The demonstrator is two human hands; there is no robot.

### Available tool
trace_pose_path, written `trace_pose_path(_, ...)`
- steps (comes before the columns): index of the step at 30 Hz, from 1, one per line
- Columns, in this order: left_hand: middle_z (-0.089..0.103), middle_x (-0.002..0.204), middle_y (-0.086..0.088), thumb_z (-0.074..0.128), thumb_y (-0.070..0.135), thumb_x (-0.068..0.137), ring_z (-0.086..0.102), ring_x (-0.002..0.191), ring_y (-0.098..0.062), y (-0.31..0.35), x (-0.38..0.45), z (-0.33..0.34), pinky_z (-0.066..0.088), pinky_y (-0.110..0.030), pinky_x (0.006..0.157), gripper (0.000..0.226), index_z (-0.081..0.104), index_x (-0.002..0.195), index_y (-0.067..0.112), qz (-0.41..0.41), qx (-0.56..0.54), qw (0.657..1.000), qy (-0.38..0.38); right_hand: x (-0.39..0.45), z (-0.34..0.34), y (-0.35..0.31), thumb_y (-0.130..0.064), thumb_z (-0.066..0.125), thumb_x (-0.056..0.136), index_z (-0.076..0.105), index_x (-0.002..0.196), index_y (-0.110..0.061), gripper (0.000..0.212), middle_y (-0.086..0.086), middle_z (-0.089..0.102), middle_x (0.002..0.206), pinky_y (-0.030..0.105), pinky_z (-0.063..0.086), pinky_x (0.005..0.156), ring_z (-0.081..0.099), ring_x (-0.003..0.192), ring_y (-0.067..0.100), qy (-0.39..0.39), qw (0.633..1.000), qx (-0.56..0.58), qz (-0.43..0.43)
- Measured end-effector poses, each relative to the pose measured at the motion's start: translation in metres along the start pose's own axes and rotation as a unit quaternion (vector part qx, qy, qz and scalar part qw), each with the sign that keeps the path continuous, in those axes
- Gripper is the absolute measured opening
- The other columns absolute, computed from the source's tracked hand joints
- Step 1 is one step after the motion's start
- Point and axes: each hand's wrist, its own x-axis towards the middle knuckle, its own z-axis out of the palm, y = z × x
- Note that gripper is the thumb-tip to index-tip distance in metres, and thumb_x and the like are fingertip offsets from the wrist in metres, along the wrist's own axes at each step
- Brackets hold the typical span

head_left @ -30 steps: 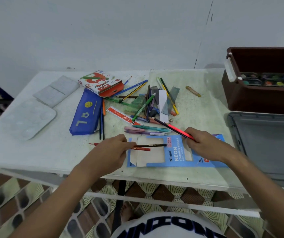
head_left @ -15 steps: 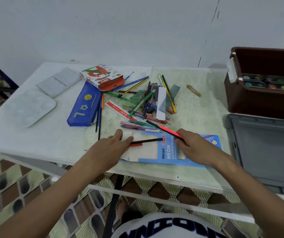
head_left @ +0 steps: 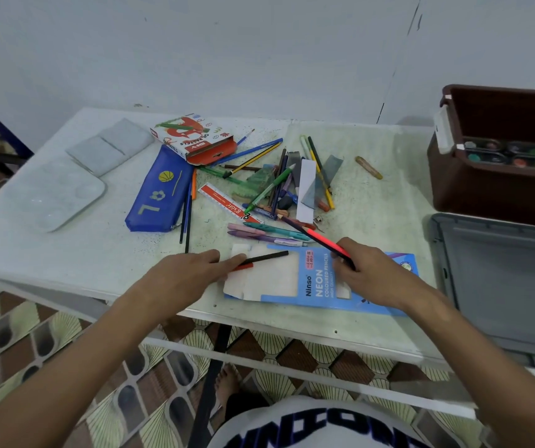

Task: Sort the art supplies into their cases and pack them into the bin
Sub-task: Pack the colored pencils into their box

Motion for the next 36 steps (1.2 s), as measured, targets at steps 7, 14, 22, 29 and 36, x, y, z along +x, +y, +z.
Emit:
trace_pose_path(7,0.043,0.111,0.000,0.039,0.013,0.099,0.050,0.076,-0.018,0.001,0.013,-0.017,0.047,-0.032,0.058,0.058,0.022,0.148,0.038,0.039,-0.025,0.998,0.048,0.002,0.002,0.001,-0.028,0.047,0.098,0.046,0.095,-0.017,0.012,0.003,0.061,0.094,0.028,0.043,0.054,0.053,0.067,0.014,-0.013,1.000,-0.013,-0.005)
trace_pose_path(14,0.050,0.121,-0.007,0.041,0.033,0.101,0.046,0.115,-0.027,0.035,0.047,-0.021,0.037,-0.039,0.093,0.038,0.043,0.139,0.029,0.093,0.033,0.987,0.127,0.002,0.001,0.004,-0.030,0.048,0.097,0.048,0.097,-0.018,0.013,0.004,0.062,0.092,0.029,0.044,0.053,0.054,0.067,0.016,-0.017,1.000,-0.006,-0.010)
trace_pose_path(22,0.066,0.104,0.000,0.073,0.036,0.081,0.058,0.099,-0.018,0.055,0.054,-0.019,0.041,-0.025,0.073,0.034,0.068,0.105,0.012,0.057,-0.304,0.927,0.213,0.001,-0.008,0.008,-0.033,0.036,0.101,0.057,0.103,-0.022,0.024,0.003,0.062,0.088,0.030,0.045,0.058,0.054,0.069,0.015,-0.002,1.000,-0.007,-0.017)
trace_pose_path(29,0.064,0.094,0.006,0.059,0.041,0.082,0.053,0.084,-0.015,0.014,0.021,0.007,0.048,-0.039,0.072,0.031,0.075,0.103,0.024,0.047,-0.275,0.941,0.192,0.003,-0.010,0.011,-0.026,0.046,0.099,0.060,0.108,-0.025,0.017,-0.004,0.058,0.079,0.023,0.041,0.053,0.050,0.063,0.011,0.007,1.000,-0.022,-0.020)
trace_pose_path(36,0.068,0.087,-0.001,0.070,0.012,0.083,0.061,0.081,-0.020,0.042,0.045,-0.003,0.049,-0.031,0.067,0.014,0.077,0.095,0.013,0.079,-0.285,0.928,0.226,0.004,-0.015,0.013,-0.025,0.057,0.094,0.066,0.115,-0.027,0.023,-0.012,0.056,0.074,0.015,0.037,0.050,0.050,0.059,0.006,0.005,0.999,-0.024,-0.029)
